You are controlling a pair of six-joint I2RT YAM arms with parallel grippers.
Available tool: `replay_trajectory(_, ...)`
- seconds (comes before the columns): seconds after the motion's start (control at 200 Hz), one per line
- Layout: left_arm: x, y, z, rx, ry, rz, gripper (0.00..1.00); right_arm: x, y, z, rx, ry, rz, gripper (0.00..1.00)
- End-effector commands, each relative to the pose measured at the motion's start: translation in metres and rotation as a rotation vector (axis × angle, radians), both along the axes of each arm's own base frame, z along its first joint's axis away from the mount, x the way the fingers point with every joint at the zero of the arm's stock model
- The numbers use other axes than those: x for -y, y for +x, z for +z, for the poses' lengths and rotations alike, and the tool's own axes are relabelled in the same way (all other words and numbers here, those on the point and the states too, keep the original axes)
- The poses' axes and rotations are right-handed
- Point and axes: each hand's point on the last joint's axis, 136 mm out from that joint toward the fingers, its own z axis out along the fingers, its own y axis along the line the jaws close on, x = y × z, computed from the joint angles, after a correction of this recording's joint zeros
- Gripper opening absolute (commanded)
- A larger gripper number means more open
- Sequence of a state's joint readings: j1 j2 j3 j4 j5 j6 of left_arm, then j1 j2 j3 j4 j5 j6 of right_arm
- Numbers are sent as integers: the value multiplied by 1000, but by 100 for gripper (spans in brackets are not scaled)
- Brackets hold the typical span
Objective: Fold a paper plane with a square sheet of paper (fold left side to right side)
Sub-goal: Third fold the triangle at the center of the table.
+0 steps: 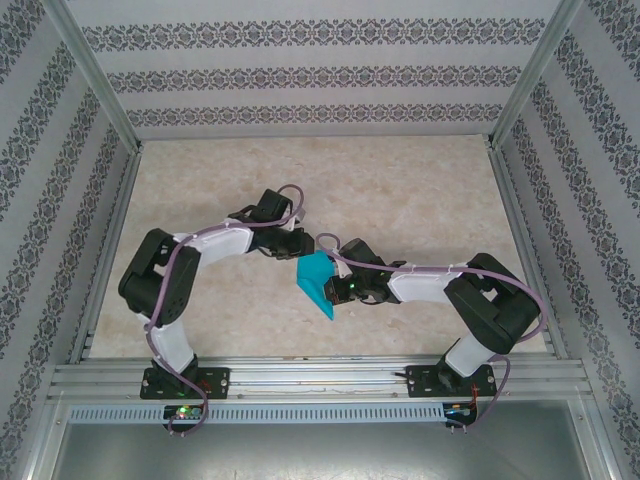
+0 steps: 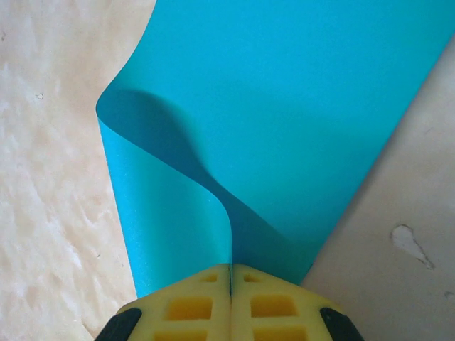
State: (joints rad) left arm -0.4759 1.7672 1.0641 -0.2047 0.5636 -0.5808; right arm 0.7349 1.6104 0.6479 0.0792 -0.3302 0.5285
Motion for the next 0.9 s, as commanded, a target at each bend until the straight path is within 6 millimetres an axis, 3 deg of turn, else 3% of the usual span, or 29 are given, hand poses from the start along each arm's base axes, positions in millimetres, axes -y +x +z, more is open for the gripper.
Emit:
replay_trajectory(0.0,-9,-13,14,69,-27,-6,20,10,-11,-18,-69,-42,-8,0)
replay_trajectory(0.115,-7,-40,18,62,-100,-15,15,10,-12,-18,-74,-41,-5,0)
replay_trajectory(0.295,11,-73,20,20,-199,-50,14,12,-14,-21,-85,-50,-6,0)
replay_trajectory(0.635,35,-85,-7,-63,-163,-94,13,15,-15,-24,-96,-76,-5,0)
replay_trajectory(0.894,38,-86,-18,-79,-148,-95,13,14,-15,-25,-99,-80,1,0)
